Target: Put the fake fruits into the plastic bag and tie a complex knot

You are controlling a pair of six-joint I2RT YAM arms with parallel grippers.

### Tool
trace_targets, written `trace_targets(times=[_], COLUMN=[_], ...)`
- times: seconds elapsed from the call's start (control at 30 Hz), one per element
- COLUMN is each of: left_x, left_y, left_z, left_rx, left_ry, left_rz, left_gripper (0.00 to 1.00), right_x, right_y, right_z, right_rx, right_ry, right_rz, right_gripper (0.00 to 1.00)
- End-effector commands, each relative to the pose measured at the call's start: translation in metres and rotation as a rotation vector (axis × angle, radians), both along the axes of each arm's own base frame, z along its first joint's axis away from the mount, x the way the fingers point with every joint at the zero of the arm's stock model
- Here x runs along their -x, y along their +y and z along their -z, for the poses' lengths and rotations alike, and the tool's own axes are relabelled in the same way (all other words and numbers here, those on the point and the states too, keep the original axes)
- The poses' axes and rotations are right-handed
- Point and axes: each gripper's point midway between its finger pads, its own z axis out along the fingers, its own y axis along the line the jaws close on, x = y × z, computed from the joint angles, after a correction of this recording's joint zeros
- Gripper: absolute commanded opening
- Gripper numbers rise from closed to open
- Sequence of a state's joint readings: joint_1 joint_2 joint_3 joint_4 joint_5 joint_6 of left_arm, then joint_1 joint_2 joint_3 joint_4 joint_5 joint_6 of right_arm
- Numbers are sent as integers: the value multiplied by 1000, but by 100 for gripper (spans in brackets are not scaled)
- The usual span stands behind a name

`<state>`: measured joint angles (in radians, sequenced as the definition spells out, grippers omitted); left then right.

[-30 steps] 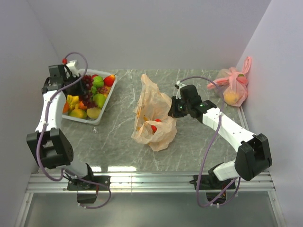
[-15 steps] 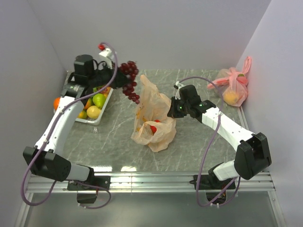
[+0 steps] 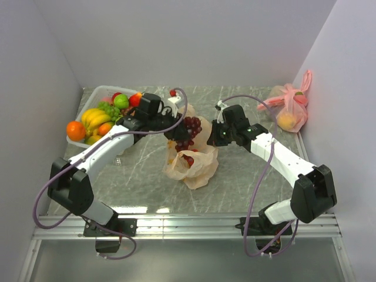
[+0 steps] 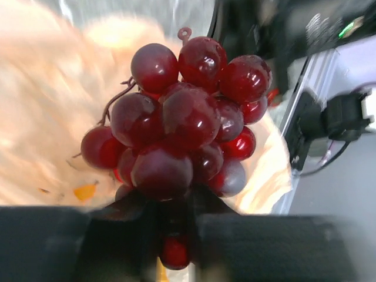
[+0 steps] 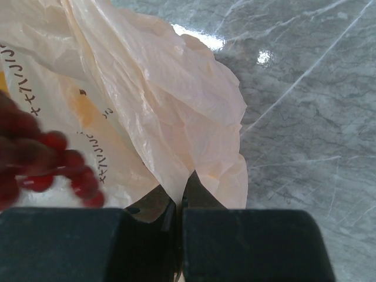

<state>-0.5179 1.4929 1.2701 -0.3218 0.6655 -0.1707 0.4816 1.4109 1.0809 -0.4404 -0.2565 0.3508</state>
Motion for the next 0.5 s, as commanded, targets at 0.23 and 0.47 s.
trace_targets(times=[0.23, 0.47], left_x=[6, -20], left_y=[3, 89], left_z=[-21, -107], left_rx=[-94, 1], left_ry=[-71, -148], left_rz=[58, -212], left_gripper=[99, 99], right_x=[-7, -5], right_y=[1, 0], right_z=[-13, -13], right_rx=[-19, -18], right_ry=[-35, -43], right_rz=[-5, -13], right_gripper=[0, 0])
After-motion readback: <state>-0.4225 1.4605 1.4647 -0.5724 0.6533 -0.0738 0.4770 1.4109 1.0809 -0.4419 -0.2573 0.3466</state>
